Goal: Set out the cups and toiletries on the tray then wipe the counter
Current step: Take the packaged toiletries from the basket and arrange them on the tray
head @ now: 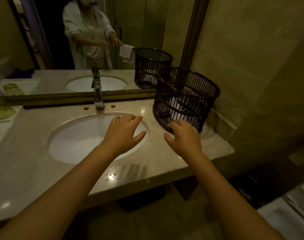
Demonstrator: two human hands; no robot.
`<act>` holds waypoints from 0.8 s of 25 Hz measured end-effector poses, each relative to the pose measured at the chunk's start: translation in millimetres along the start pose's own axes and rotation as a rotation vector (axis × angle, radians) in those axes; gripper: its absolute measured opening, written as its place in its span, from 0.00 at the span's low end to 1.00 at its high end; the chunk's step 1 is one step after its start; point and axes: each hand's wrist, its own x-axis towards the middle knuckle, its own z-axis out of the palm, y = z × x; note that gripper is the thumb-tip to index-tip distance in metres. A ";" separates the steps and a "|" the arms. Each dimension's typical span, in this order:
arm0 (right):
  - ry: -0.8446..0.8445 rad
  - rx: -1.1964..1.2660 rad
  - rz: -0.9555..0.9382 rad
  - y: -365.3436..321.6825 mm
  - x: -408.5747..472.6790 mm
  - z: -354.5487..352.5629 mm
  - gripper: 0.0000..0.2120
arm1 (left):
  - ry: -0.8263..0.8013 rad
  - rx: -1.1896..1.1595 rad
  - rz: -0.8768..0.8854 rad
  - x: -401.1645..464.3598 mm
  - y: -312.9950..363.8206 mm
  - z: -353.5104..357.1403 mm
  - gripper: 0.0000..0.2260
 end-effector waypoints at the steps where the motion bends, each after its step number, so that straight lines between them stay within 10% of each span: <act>1: 0.008 0.016 0.006 9.2 1.1 2.9 0.18 | -0.002 -0.009 -0.004 4.6 3.8 7.1 0.25; 20: -0.008 -0.072 -0.224 177.6 211.0 22.3 0.19 | 0.069 0.015 0.117 237.6 21.1 88.9 0.22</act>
